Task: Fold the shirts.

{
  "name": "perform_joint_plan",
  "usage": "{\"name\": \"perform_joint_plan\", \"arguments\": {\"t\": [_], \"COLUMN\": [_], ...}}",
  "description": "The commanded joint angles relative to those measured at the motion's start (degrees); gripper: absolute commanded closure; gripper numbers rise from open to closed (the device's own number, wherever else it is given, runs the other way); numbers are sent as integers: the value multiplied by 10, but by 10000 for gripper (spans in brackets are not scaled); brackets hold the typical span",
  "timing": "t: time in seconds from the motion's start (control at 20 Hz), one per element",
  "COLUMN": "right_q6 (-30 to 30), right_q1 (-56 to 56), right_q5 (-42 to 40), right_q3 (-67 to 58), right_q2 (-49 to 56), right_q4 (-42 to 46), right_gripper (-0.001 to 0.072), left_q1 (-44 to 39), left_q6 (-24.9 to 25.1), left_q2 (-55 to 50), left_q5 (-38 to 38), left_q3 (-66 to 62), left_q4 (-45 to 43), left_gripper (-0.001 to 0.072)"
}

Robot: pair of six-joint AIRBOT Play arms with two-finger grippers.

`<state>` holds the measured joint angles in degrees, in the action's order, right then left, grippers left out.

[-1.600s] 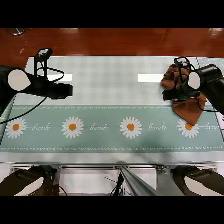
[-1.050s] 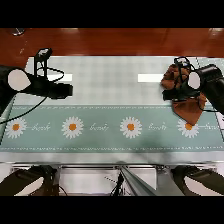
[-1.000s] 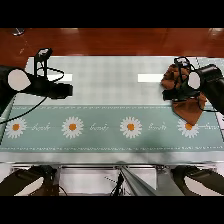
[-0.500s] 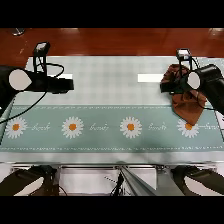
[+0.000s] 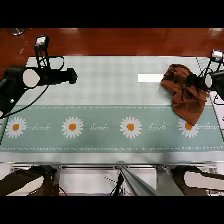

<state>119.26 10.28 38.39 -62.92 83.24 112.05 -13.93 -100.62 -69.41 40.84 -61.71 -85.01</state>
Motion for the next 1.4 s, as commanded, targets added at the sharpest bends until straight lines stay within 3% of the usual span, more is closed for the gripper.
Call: {"name": "perform_joint_plan", "arguments": {"t": [0.0, 0.05, 0.1, 0.2, 0.25, 0.35, 0.5, 0.6, 0.9, 1.05, 1.2, 1.35], "right_q6": [-59, -80, -110, -178, -215, -278, -314, -336, -422, -460, -507, -507], "right_q1": [55, 57, 57, 57, 57, 56, 56, 56, 56, 56, 49, -62], "right_q5": [-12, -7, -3, 6, 22, 69, 117, 122, 129, 168, 229, 279], "right_q3": [-1, -1, -1, -8, -26, -93, -204, -269, -385, -413, -422, -419], "right_q2": [64, 77, 84, 81, 77, 60, 9, -38, -191, -242, -272, -282], "right_q4": [-88, -110, -141, -222, -257, -314, -379, -424, -541, -598, -696, -673], "right_gripper": [89, 102, 170, 623, 684, 684, 685, 685, 685, 685, 685, 686], "left_q1": [3, 3, 3, 4, 9, 30, 80, 109, 118, 118, 118, 118], "left_q6": [0, 0, 1, 48, 87, 110, 110, 111, 110, 110, 110, 110], "left_q2": [-23, -27, -31, -34, -33, -33, -23, 7, 277, 381, 424, 422], "left_q5": [2, 6, 11, 22, 41, 116, 265, 316, 228, 221, 222, 222], "left_q3": [0, 0, 0, 0, -3, -20, -33, -6, 185, 221, 222, 222], "left_q4": [-1, -1, -1, -1, -1, -6, -5, 4, 164, 186, 186, 186], "left_gripper": [3, 3, 4, 4, 4, 4, 4, 4, 4, 4, 4, 4]}}
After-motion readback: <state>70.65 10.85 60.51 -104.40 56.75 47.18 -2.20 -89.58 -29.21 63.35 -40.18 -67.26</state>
